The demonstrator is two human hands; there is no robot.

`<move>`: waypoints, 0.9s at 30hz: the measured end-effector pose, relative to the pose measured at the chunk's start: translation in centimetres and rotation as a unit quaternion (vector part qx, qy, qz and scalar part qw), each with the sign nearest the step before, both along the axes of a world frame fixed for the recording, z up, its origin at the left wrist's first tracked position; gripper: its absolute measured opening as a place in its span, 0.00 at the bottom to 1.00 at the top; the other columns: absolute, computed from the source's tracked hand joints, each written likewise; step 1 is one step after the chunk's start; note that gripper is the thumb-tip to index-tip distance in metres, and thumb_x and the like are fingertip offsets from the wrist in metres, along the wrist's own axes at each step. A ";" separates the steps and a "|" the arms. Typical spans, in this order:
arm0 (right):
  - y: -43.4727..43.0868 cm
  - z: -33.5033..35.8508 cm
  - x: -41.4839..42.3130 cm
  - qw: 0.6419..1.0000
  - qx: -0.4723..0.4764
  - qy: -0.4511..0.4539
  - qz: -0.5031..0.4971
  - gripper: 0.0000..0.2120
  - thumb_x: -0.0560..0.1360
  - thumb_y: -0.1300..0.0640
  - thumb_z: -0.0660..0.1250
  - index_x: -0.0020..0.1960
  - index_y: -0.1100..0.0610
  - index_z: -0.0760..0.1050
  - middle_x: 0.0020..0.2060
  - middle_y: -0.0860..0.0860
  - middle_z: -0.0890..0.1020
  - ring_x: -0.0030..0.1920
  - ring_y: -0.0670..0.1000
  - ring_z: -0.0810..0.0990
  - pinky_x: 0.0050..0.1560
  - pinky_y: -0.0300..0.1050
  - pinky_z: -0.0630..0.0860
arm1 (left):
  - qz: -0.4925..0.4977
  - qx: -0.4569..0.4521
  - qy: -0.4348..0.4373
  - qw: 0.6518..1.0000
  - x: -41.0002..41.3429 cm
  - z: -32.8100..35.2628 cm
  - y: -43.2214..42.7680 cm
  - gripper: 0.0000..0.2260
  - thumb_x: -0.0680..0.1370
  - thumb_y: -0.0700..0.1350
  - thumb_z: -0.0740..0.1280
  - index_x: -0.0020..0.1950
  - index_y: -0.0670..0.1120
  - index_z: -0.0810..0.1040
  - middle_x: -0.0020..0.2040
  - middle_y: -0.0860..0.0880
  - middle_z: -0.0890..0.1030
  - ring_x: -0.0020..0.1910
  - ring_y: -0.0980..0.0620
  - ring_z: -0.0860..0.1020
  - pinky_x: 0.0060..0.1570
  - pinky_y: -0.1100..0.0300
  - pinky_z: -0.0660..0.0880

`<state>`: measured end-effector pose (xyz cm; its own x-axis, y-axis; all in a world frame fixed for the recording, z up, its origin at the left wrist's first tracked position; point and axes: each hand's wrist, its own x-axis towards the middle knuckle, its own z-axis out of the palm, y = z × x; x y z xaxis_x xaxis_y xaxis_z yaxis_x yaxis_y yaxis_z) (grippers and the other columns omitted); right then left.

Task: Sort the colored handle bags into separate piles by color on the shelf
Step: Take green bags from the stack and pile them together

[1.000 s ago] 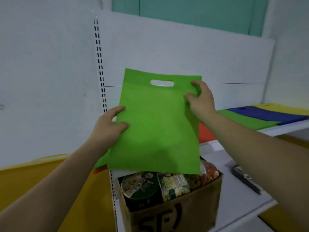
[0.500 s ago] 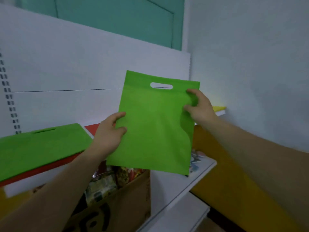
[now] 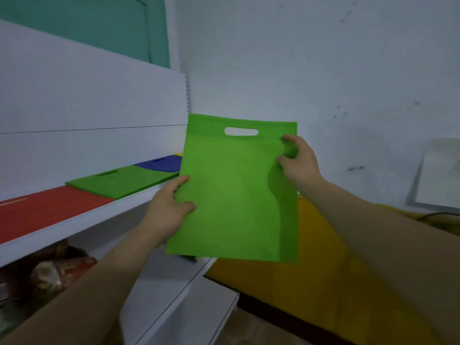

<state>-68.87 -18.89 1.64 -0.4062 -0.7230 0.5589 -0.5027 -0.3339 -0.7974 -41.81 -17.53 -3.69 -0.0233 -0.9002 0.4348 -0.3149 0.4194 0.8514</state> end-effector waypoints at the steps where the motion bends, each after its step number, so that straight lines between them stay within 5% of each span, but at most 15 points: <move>1: -0.2 -0.1 -1.3 1.000 0.001 -0.008 -0.009 0.22 0.75 0.65 0.64 0.65 0.47 0.71 0.45 0.48 0.75 0.37 0.51 0.77 0.41 0.47 0.79 | -0.014 0.002 0.001 1.000 -1.2 0.0 -0.9 0.27 0.73 0.30 0.67 0.70 0.46 0.70 0.58 0.46 0.76 0.39 0.67 0.75 0.31 0.78 0.70; 16: -11.3 0.3 -8.1 0.994 0.021 -0.023 -0.106 0.23 0.76 0.65 0.62 0.66 0.45 0.69 0.49 0.49 0.73 0.39 0.53 0.79 0.43 0.50 0.81 | -0.089 -0.013 -0.018 0.996 -8.4 0.5 -17.6 0.26 0.75 0.33 0.67 0.71 0.49 0.68 0.58 0.49 0.75 0.40 0.66 0.73 0.29 0.78 0.68; 21: -16.6 0.6 -8.2 0.993 0.015 -0.023 -0.116 0.23 0.75 0.65 0.62 0.66 0.45 0.69 0.46 0.47 0.73 0.34 0.49 0.76 0.35 0.42 0.76 | -0.088 -0.019 -0.044 0.995 -8.4 0.8 -23.2 0.26 0.75 0.35 0.68 0.71 0.50 0.69 0.65 0.46 0.75 0.49 0.55 0.76 0.36 0.74 0.68; 27: -23.5 0.3 -6.8 0.996 0.015 -0.024 -0.083 0.22 0.75 0.64 0.63 0.66 0.46 0.70 0.46 0.47 0.74 0.34 0.48 0.76 0.34 0.40 0.75 | -0.049 -0.011 -0.044 0.998 -6.9 0.6 -28.1 0.26 0.74 0.35 0.68 0.71 0.49 0.69 0.61 0.48 0.76 0.50 0.53 0.76 0.39 0.70 0.69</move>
